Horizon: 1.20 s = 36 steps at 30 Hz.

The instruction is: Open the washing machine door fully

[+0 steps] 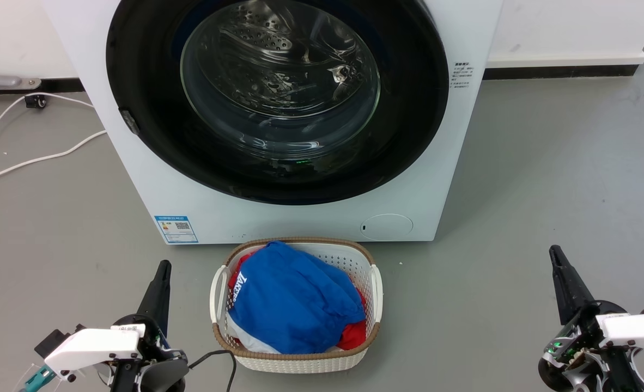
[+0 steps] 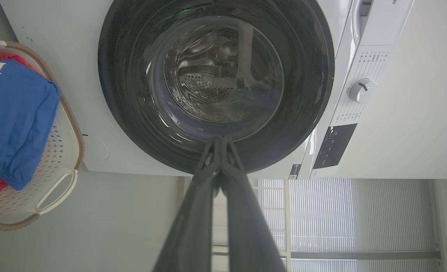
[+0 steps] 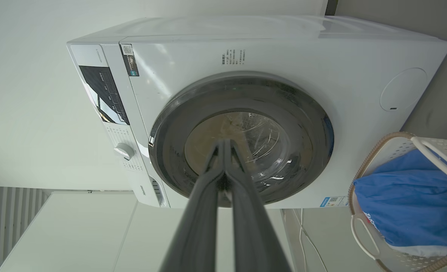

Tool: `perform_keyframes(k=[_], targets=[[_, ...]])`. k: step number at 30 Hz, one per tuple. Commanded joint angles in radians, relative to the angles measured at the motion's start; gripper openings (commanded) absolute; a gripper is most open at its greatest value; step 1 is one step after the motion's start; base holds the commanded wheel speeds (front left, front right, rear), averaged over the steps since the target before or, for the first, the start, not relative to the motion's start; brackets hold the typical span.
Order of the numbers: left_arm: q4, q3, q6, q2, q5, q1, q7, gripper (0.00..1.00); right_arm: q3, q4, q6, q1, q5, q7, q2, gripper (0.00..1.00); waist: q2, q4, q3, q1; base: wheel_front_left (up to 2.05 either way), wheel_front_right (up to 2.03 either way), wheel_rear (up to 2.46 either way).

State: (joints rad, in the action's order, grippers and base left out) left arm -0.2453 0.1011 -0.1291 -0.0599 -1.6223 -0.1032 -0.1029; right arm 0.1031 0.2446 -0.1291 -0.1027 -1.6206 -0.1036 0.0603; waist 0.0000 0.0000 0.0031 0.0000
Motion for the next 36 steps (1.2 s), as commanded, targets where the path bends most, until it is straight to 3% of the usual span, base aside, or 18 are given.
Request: perform_keyframes(k=[1,22,23,36], targets=[[-0.001,0.002,-0.003,0.0,0.004,-0.01,-0.003,0.0,0.001,0.002,-0.003,-0.011,0.004,-0.003,-0.003,0.0,0.0,0.0,0.0,0.0,0.0,0.0,0.0],[-0.001,0.006,-0.003,0.003,0.008,-0.01,-0.007,0.0,0.004,0.002,-0.003,-0.011,0.007,-0.006,-0.006,0.0,0.0,0.0,0.0,0.0,0.0,0.0,0.0],[0.0,0.003,0.0,0.002,0.002,0.0,-0.001,1.0,0.003,0.0,0.0,0.0,0.002,-0.003,-0.002,1.0,0.0,0.0,0.0,0.0,0.0,0.0,0.0],[0.034,-0.061,0.0,-0.002,0.036,0.001,0.053,1.0,-0.039,-0.042,0.0,0.027,0.023,0.044,-0.001,1.0,0.0,-0.001,0.001,0.0,0.0,0.0,0.0]])
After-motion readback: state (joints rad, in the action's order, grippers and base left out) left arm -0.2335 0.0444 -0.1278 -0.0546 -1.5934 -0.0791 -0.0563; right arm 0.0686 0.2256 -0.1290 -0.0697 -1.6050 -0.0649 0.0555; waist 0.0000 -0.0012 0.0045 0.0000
